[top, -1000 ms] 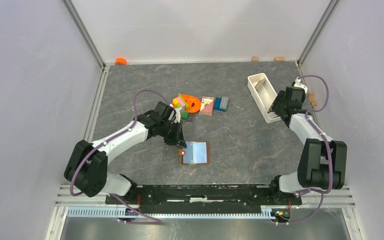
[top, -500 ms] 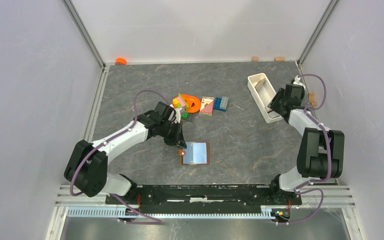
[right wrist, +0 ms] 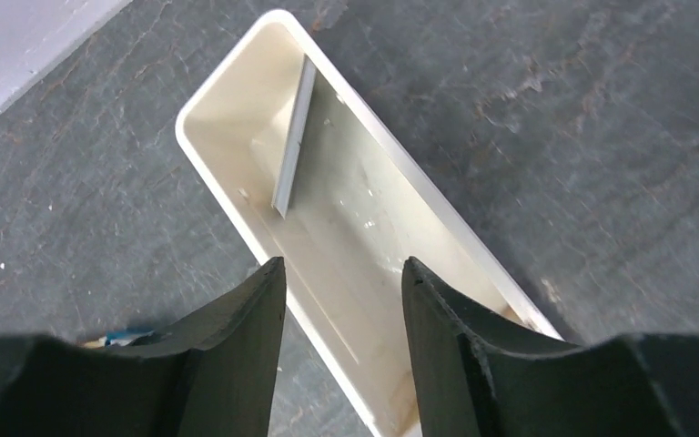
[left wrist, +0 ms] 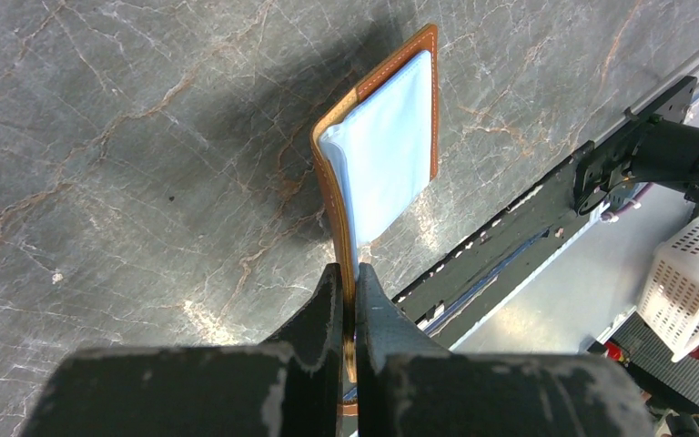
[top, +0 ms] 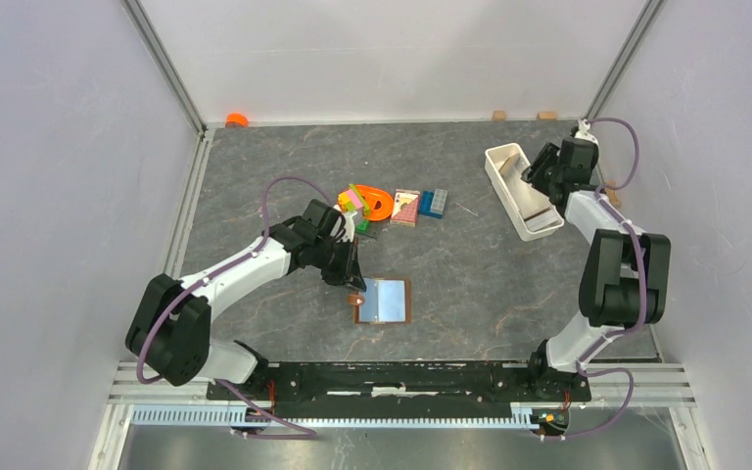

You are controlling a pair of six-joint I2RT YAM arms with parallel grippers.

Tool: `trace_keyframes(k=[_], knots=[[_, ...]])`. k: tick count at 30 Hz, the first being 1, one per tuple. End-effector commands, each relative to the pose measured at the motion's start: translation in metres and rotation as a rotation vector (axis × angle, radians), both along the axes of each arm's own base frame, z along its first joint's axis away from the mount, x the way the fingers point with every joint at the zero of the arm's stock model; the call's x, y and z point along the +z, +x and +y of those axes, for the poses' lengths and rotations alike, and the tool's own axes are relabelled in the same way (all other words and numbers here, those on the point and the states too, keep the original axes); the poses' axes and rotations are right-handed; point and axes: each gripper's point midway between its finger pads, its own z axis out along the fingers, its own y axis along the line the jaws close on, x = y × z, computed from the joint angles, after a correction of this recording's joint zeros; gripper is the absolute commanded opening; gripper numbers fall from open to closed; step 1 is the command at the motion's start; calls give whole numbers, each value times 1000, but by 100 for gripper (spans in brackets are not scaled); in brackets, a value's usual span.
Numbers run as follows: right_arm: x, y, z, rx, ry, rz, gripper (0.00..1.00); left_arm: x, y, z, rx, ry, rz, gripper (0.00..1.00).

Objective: Put the credit cards into the card holder
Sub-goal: Pick up the credit card from the storage box.

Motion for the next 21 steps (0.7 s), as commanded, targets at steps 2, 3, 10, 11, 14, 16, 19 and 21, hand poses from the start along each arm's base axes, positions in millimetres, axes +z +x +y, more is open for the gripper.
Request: trace_keyframes(k=[2, 3, 10, 11, 14, 16, 19, 21], knots=[[9, 42, 14, 54, 19, -46, 57, 17, 4, -11, -57, -55, -47, 2], [8, 48, 15, 57, 20, -46, 59, 17, 4, -11, -57, -55, -46, 2], [-10, 78, 22, 63, 43, -25, 62, 18, 2, -13, -63, -58, -45, 2], [-13, 81, 24, 68, 50, -24, 62, 18, 2, -13, -64, -59, -45, 2], [-20, 90, 31, 76, 65, -18, 62, 18, 1, -14, -67, -61, -44, 2], [-25, 94, 33, 72, 68, -7, 61, 19, 1, -14, -69, -62, -45, 2], [-31, 98, 39, 72, 83, 3, 61, 20, 0, -14, -71, -64, -49, 2], [-36, 101, 42, 74, 94, 9, 61, 20, 0, -14, -71, -64, -49, 2]])
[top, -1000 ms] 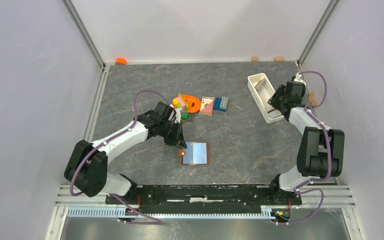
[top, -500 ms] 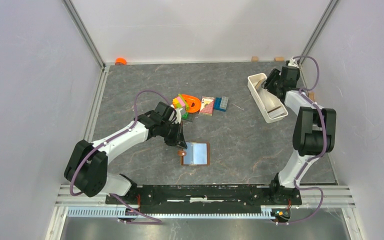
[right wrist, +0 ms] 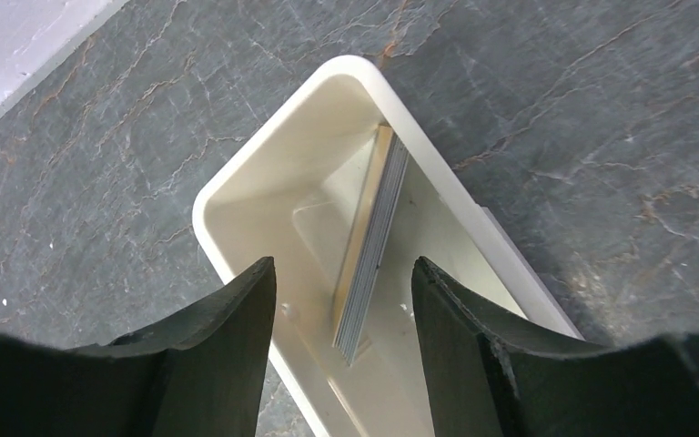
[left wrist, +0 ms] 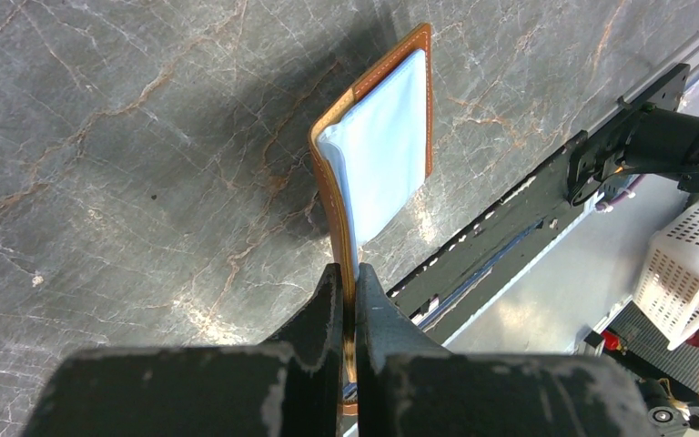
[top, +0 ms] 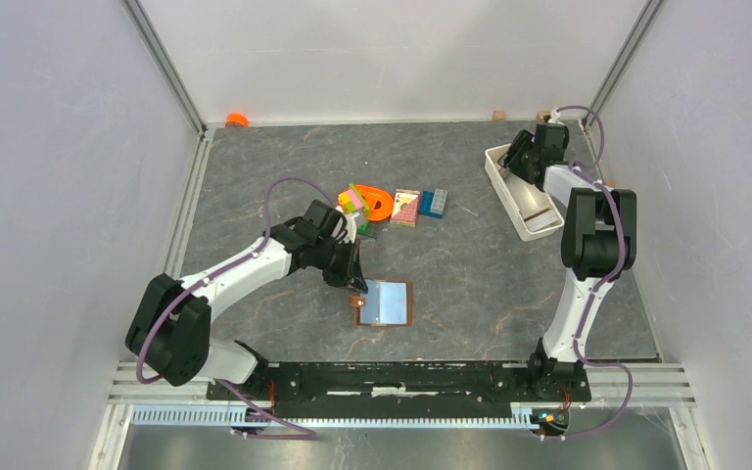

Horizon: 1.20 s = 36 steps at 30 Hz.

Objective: Put the credit cards into the card holder
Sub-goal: Pick up the credit card from the storage box.

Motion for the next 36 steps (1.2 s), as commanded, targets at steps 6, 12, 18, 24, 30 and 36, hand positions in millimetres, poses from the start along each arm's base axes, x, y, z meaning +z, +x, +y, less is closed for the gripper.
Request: trace_keyframes(k=[6, 12, 18, 24, 30, 36], knots=[[19, 24, 14, 3, 50, -57, 60, 19, 3, -11, -56, -53, -59, 2], [32, 28, 14, -2, 50, -80, 59, 20, 3, -11, -59, -54, -62, 2], [33, 27, 14, -3, 47, -79, 55, 21, 2, -12, -64, -54, -65, 2], [39, 22, 10, -19, 31, -86, 50, 21, 2, -11, -69, -50, -70, 2], [38, 17, 8, -24, 15, -67, 45, 21, 0, -12, -74, -50, -70, 2], [41, 15, 7, -32, 17, -79, 43, 20, 0, -12, -77, -46, -69, 2]])
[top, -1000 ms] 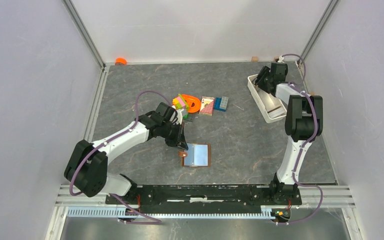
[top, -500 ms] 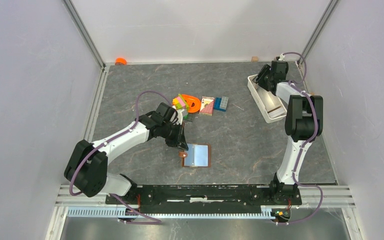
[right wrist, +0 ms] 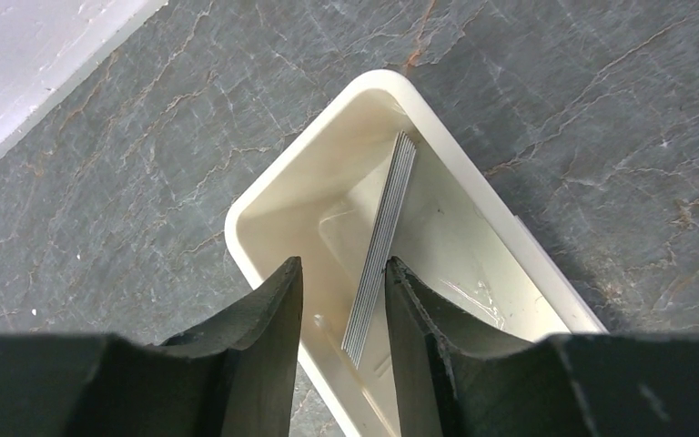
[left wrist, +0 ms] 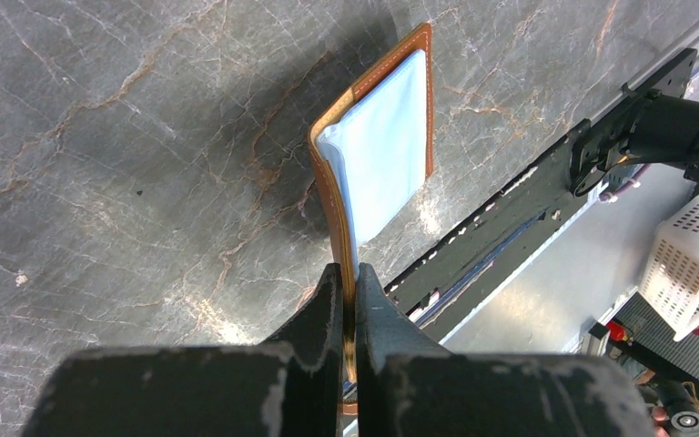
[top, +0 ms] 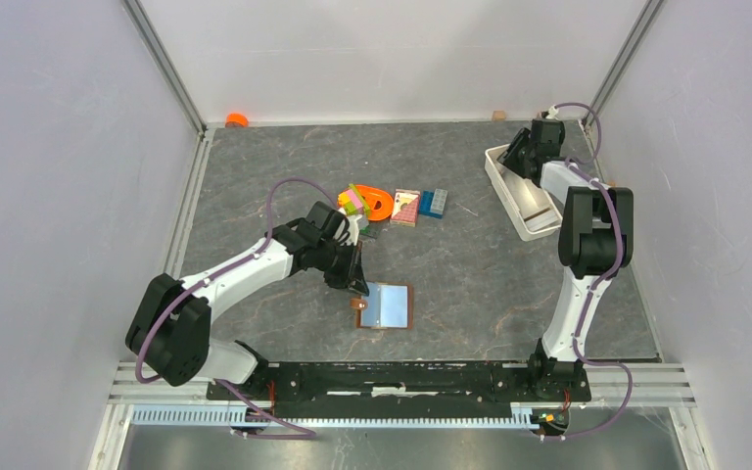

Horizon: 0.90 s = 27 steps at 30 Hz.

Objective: Put the credit cards into the card holder
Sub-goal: Pick up the credit card from the storage box.

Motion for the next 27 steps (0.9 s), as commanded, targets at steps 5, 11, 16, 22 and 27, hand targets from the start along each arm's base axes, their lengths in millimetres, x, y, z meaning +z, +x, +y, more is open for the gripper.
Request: trace_keyframes(k=[5, 11, 16, 22, 27], knots=[[33, 5, -3, -20, -23, -69, 46, 20, 4, -10, -64, -50, -69, 2], [8, 1, -6, -34, -28, -10, 50, 19, 3, -11, -70, -47, -67, 2], [-9, -1, -14, -83, -45, 33, 51, 18, 2, -11, -70, -45, -64, 2], [-26, 2, -14, -92, -37, 59, 54, 17, 1, -11, -74, -44, -58, 2], [-30, 13, -6, -64, -3, 39, 57, 16, 2, -11, -75, -41, -58, 2]])
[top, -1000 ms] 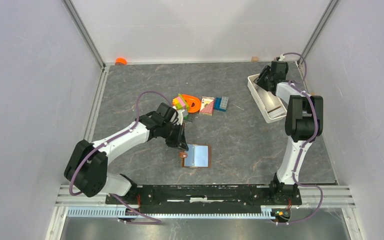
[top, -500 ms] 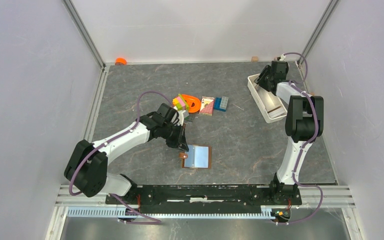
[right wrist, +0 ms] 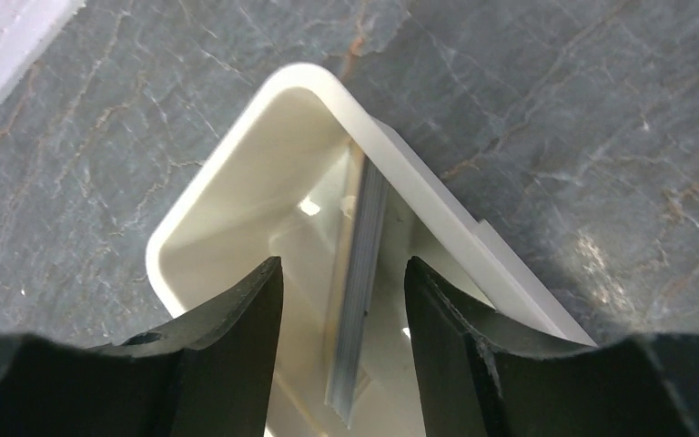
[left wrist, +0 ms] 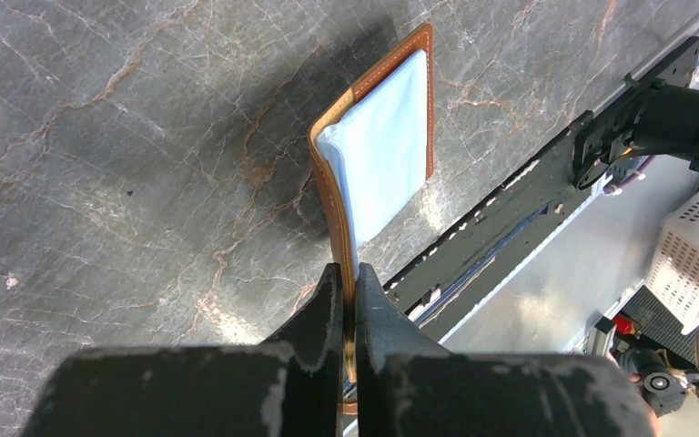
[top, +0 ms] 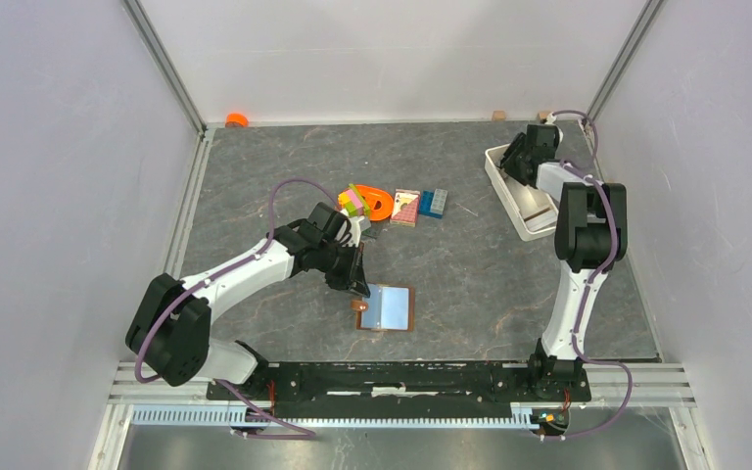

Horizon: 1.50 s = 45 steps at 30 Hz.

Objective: Put the credit cards into the card holder
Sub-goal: Pick up the credit card from the storage box.

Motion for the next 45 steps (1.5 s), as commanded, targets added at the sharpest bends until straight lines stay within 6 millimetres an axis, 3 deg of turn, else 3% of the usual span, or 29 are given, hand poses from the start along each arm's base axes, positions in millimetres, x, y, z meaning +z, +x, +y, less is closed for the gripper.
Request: trace_keyframes(k=[1, 11, 21, 33, 42, 45], knots=[[7, 16, 4, 11, 15, -40, 57, 15, 5, -9, -52, -41, -50, 2], [55, 28, 3, 28, -13, -153, 57, 13, 5, -9, -54, -36, -43, 2], [73, 28, 9, 53, 8, -207, 56, 15, 4, -9, -56, -38, -48, 2], [77, 23, 7, 40, 2, -200, 52, 15, 3, -9, -63, -35, -49, 2], [73, 17, 3, 27, -15, -177, 32, 15, 2, -10, -67, -35, -49, 2], [72, 17, 0, 15, -26, -173, 32, 14, 2, -9, -69, -31, -50, 2]])
